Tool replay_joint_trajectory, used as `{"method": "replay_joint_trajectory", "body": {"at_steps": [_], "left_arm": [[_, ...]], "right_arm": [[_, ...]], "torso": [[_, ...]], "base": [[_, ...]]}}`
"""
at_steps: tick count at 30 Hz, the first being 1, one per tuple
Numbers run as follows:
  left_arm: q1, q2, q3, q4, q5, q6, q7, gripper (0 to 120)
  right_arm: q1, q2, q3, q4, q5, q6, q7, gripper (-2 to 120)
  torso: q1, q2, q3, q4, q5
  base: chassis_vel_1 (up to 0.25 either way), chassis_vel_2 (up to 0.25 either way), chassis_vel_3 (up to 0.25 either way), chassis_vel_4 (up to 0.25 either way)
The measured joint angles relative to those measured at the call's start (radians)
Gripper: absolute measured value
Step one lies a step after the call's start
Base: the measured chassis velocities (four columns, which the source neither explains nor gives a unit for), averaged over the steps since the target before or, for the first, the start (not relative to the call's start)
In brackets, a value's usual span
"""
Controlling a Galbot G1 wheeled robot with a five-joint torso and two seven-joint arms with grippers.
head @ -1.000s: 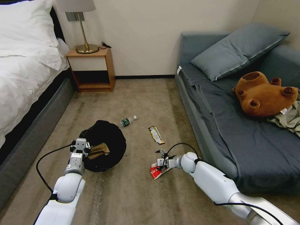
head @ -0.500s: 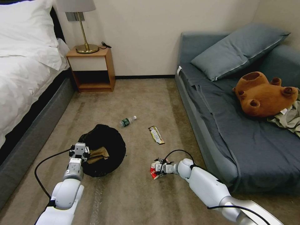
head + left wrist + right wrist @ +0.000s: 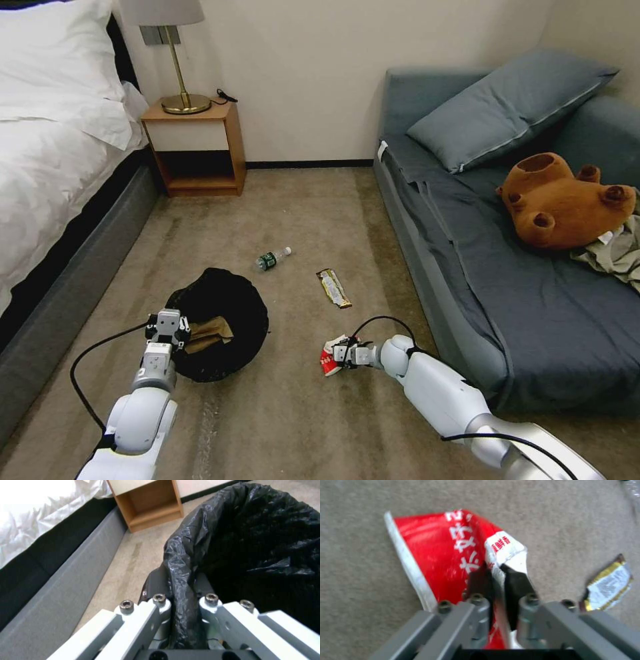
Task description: Pick up the trash bin, then pick up the garbage on the floor and place it into the trash bin.
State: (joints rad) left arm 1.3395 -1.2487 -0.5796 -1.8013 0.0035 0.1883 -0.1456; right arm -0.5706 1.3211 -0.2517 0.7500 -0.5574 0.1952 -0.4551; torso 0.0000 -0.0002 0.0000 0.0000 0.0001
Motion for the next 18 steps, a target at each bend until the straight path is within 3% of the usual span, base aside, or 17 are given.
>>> {"method": "replay_joint_trajectory", "body": {"at_steps": [8,18], "left_arm": [[-0.008,-0.002,0.008,0.003,0.001,0.002,-0.001,4],[-0.059,0.007,0.044,0.023,0.002,0.017,-0.006,4]], "right_arm": [[0.024,-0.027,0.001,0.035,0.017,0.002,0.007,0],[0.109,-0.064,0.016,0.078,0.0,0.042,0.01,0]], "torso": [[0.0,0.0,0.0,0.0,0.0001],[0.0,0.0,0.0,0.0,0.0]], "base": [[0.0,0.0,0.0,0.0],[0.0,0.0,0.0,0.0]]}}
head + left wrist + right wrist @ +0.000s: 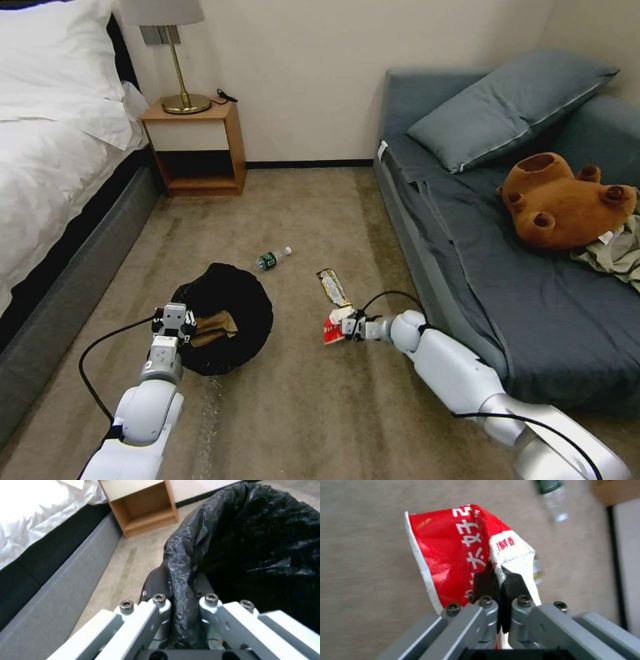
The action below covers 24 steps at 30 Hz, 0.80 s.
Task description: Pick up the trash bin, then pick up the garbage on the floor and place it into the trash bin.
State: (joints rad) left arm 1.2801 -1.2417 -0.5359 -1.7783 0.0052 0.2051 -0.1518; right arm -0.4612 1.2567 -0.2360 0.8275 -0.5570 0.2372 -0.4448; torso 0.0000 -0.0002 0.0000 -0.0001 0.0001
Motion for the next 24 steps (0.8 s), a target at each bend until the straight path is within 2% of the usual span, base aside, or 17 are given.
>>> {"method": "replay_joint_trajectory", "body": {"at_steps": [5,7,11,13,20,24], "left_arm": [[-0.02,-0.001,0.032,0.006,-0.003,0.009,-0.008,4],[-0.034,-0.006,0.06,0.004,-0.003,0.016,-0.014,4],[-0.045,-0.009,0.072,0.008,-0.001,0.017,-0.018,4],[-0.052,-0.011,0.084,0.02,0.0,0.018,-0.023,4],[-0.063,-0.014,0.096,0.039,0.002,0.018,-0.027,4],[-0.068,-0.014,0.097,0.042,0.001,0.018,-0.031,4]], "right_arm": [[0.045,-0.016,-0.001,0.056,0.0,0.044,0.011,0],[0.079,-0.041,-0.019,0.129,0.018,0.066,0.01,0],[0.099,-0.055,-0.033,0.186,0.041,0.069,0.009,0],[0.11,-0.065,-0.047,0.267,0.073,0.067,0.009,0],[0.122,-0.138,-0.149,0.539,0.225,-0.031,-0.003,0],[0.121,-0.147,-0.183,0.586,0.235,-0.053,-0.007,0]], "torso": [[0.0,0.0,0.0,0.0001,0.0],[0.0,0.0,0.0,0.0,0.0],[0.0,0.0,0.0,-0.0002,-0.0001],[0.0,0.0,0.0,0.0,0.0],[0.0,0.0,0.0,0.0,-0.0002],[0.0,0.0,0.0,0.0,-0.0002]], "base": [[0.0,0.0,0.0,0.0],[0.0,0.0,0.0,0.0],[0.0,0.0,0.0,0.0],[0.0,0.0,0.0,0.0],[0.0,0.0,0.0,0.0],[0.0,0.0,0.0,0.0]]}}
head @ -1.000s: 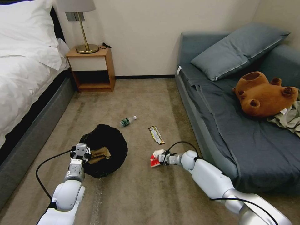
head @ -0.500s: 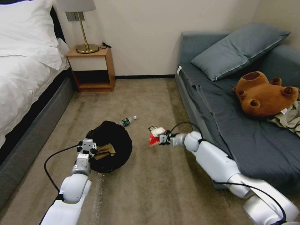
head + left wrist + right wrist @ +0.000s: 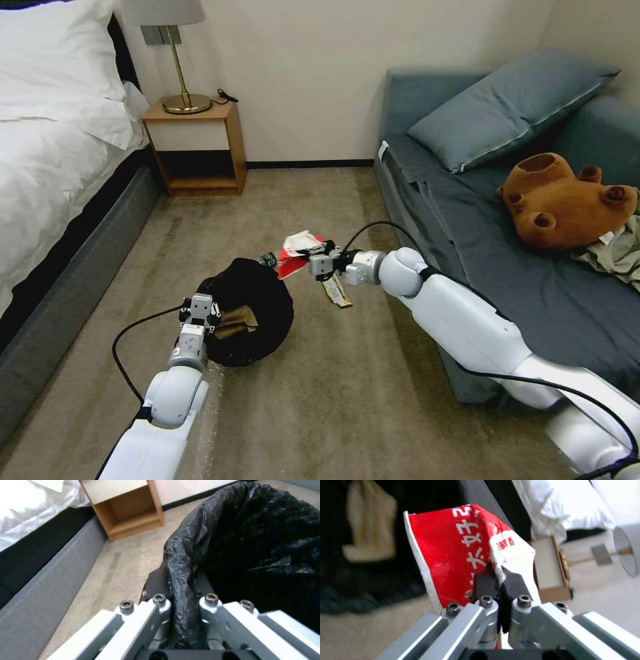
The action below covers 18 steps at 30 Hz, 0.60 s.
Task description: Pick up the trash bin, then pick up the garbage on the floor and place it into the trash bin.
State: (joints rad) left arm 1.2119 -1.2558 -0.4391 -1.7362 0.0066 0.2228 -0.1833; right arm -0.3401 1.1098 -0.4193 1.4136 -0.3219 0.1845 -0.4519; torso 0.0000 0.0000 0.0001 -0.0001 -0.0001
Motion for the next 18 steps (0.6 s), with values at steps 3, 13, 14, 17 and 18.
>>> {"method": "replay_joint_trajectory", "body": {"at_steps": [3,13,14,17,18], "left_arm": [[-0.003,0.001,0.0,0.001,-0.005,0.0,-0.002,4],[0.006,-0.005,0.013,-0.003,-0.022,-0.001,-0.004,4],[0.007,-0.005,0.013,-0.004,-0.023,-0.001,-0.004,4],[0.007,-0.004,0.013,-0.005,-0.026,-0.001,-0.004,4],[0.007,-0.004,0.013,-0.005,-0.026,-0.001,-0.004,4]], "right_arm": [[-0.013,0.001,-0.042,0.034,-0.001,-0.013,-0.002,0],[-0.019,0.137,-0.107,-0.096,-0.029,-0.014,0.037,0],[-0.024,0.146,-0.11,-0.119,-0.029,-0.009,0.046,0],[-0.031,0.157,-0.114,-0.148,-0.03,-0.004,0.059,0],[-0.031,0.157,-0.114,-0.148,-0.03,-0.004,0.059,0]], "torso": [[0.0,0.0,0.0,0.0001,0.0001],[0.0,0.0,0.0,0.0003,0.0],[0.0,0.0,0.0,0.0001,0.0],[0.0,0.0,0.0,0.0001,0.0001],[0.0,0.0,0.0,0.0001,0.0001]], "base": [[0.0,0.0,0.0,0.0],[0.0,0.0,0.0,0.0],[0.0,0.0,0.0,0.0],[0.0,0.0,0.0,0.0],[0.0,0.0,0.0,0.0]]}}
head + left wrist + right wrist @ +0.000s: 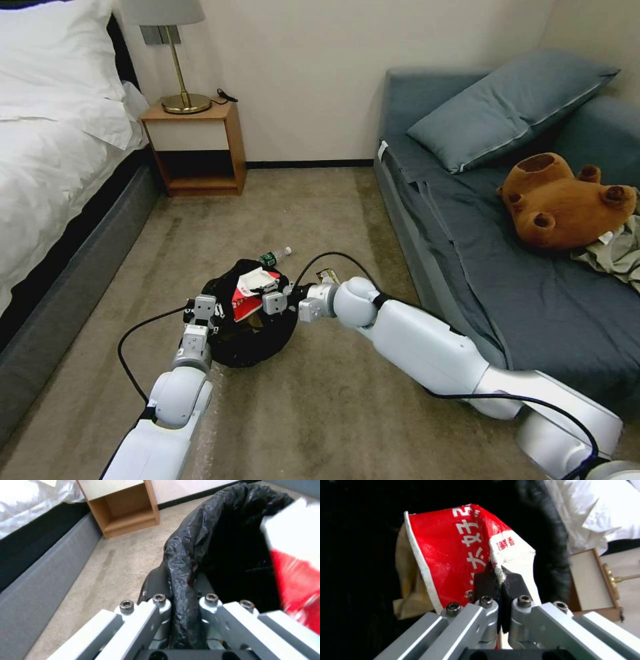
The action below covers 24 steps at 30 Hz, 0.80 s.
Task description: Pick up the trash bin, then pick up the garbage on the floor and place it into the trash bin.
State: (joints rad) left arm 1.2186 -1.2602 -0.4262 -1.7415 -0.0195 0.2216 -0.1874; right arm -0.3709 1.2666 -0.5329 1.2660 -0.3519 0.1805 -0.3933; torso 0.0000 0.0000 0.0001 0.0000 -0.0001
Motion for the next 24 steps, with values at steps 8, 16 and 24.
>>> {"method": "replay_joint_trajectory", "body": {"at_steps": [8,16,24], "left_arm": [[-0.002,-0.003,0.006,0.002,-0.029,0.003,0.004,4],[0.001,-0.008,-0.001,0.026,-0.027,-0.003,0.007,4],[-0.02,0.0,-0.031,0.033,-0.053,-0.002,0.008,4]], "right_arm": [[-0.044,0.055,-0.002,-0.119,-0.053,0.046,0.098,15],[-0.06,0.058,-0.001,-0.12,-0.062,0.053,0.105,41],[-0.062,0.037,0.002,-0.015,0.061,0.049,0.111,74]], "torso": [[0.0,0.0,0.0,-0.0001,-0.0001],[0.0,0.0,0.0,-0.0001,0.0],[0.0,0.0,0.0,-0.0001,0.0]], "base": [[0.0,0.0,0.0,0.0],[0.0,0.0,0.0,0.0],[0.0,0.0,0.0,0.0]]}}
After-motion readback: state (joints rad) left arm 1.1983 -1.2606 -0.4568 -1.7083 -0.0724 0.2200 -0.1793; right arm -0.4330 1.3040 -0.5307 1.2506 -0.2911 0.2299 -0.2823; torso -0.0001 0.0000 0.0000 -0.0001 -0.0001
